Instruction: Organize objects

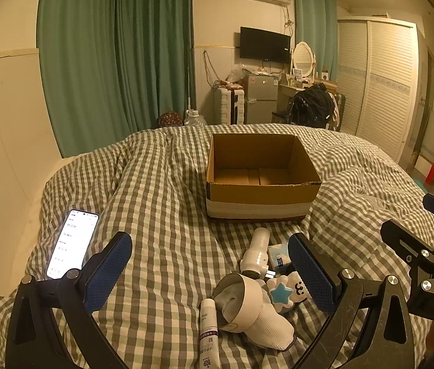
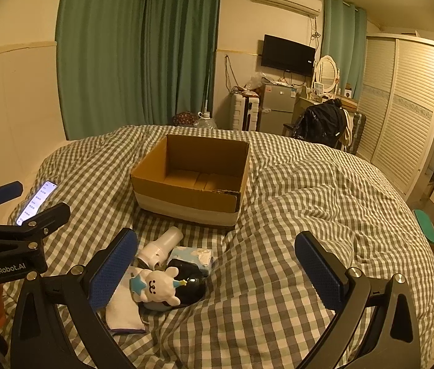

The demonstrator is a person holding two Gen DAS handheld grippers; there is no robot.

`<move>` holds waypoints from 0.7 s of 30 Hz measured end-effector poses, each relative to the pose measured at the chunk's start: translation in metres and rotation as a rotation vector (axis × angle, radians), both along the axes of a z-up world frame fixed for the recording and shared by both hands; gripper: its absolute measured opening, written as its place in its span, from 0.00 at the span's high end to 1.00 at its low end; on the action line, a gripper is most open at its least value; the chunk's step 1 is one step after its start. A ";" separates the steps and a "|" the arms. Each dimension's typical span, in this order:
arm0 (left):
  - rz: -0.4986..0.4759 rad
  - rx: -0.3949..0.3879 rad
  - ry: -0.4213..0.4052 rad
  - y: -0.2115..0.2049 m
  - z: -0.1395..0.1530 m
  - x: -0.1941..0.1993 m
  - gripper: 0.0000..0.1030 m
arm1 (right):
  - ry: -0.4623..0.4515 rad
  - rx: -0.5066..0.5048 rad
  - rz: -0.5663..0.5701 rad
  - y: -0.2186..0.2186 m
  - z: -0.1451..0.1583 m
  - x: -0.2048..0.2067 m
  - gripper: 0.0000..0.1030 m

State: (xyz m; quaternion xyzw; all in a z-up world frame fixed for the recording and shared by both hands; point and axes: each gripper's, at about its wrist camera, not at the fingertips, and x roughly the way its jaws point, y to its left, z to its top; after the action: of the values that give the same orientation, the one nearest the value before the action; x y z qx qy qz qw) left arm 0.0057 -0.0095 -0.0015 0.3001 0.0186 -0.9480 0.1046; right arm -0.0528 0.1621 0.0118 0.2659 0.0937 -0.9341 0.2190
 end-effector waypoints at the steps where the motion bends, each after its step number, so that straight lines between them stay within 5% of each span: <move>1: -0.001 0.000 0.002 0.000 0.001 0.001 0.00 | 0.003 0.000 0.003 0.000 0.001 0.001 0.00; 21: 0.073 -0.004 0.013 -0.004 0.015 0.020 0.00 | 0.050 -0.001 0.043 -0.007 0.030 0.033 0.00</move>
State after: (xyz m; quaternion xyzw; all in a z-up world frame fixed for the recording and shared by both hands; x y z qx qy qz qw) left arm 0.0258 -0.0140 0.0137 0.2927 0.0283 -0.9456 0.1395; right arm -0.0200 0.1549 0.0420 0.2402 0.1046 -0.9356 0.2366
